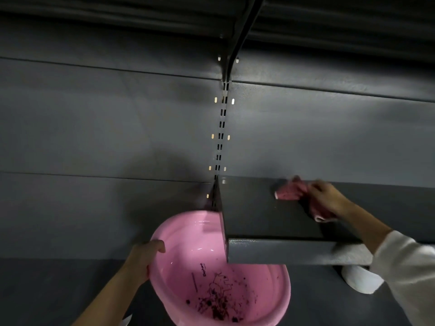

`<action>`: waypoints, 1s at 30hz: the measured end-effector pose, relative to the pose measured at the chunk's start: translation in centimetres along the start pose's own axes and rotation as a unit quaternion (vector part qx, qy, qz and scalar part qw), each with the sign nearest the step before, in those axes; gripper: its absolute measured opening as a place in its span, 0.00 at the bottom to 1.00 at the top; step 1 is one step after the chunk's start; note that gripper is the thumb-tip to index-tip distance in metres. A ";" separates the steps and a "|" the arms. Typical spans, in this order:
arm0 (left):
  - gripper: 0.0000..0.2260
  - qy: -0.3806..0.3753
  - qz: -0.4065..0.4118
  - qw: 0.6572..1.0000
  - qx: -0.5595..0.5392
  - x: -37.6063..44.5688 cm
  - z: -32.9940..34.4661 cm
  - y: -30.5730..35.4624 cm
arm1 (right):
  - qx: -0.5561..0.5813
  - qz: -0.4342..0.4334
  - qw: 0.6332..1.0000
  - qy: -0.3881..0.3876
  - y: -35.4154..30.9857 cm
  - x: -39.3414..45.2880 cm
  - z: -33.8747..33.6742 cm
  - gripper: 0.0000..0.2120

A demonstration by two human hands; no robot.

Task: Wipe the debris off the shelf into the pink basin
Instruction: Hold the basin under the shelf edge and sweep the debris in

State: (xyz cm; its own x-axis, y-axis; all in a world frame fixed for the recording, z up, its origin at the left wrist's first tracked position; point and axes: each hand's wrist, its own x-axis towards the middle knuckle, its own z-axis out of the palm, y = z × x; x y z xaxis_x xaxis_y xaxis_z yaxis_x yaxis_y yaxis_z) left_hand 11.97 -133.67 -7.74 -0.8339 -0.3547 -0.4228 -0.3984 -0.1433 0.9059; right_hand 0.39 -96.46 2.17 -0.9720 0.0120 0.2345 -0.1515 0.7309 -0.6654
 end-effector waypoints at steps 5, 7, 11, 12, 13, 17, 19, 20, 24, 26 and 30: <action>0.14 0.004 -0.008 1.000 0.000 -0.1 0.4 -0.2 | -0.144 -0.067 0.976 -0.150 -1.1 -1.2 2.5 0.22; 0.15 0.005 -0.011 1.000 0.007 -0.1 0.5 -0.3 | -0.156 -0.127 0.962 -0.186 -3.5 -2.6 4.3 0.22; 0.18 0.014 -0.013 1.000 0.021 -0.1 0.6 -0.2 | -0.120 -0.260 0.930 -0.229 -8.3 -5.9 7.6 0.23; 0.18 0.014 -0.013 1.000 0.023 0.0 0.6 -0.1 | -0.106 -0.283 0.926 -0.227 -9.3 -6.4 8.2 0.22; 0.18 0.014 -0.011 1.000 0.024 -0.1 0.6 -0.1 | -0.091 -0.296 0.923 -0.229 -10.2 -6.8 8.7 0.20; 0.15 0.014 0.001 1.000 0.017 -0.1 0.2 0.4 | -0.041 -0.302 0.914 -0.267 -12.7 -7.6 10.1 0.17; 0.16 0.015 0.003 1.000 0.009 0.0 0.0 0.5 | 0.010 -0.278 0.921 -0.273 -12.9 -7.5 9.4 0.18; 0.17 0.014 0.006 1.000 0.006 0.1 -0.1 0.6 | 0.028 -0.264 0.926 -0.269 -12.4 -7.1 8.7 0.18; 0.17 0.010 0.012 1.000 -0.001 0.3 -0.1 0.6 | 0.064 -0.198 0.966 -0.152 -9.0 -4.3 3.1 0.16; 0.17 0.012 0.006 1.000 0.003 0.3 0.0 0.5 | 0.056 -0.134 0.987 -0.070 -5.5 -2.6 0.2 0.16; 0.14 0.010 -0.002 1.000 0.000 0.2 0.3 0.5 | -0.009 0.001 1.000 -0.019 0.9 -2.4 -2.4 0.16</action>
State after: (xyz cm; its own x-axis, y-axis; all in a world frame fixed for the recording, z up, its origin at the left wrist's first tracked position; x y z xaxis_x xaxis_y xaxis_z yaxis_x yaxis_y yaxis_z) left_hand 11.50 -133.57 -7.42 -0.8239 -0.3729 -0.4268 -0.4026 -0.1449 0.9038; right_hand 3.01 -94.17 2.72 -0.9785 -0.0123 0.2057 -0.1465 0.7436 -0.6524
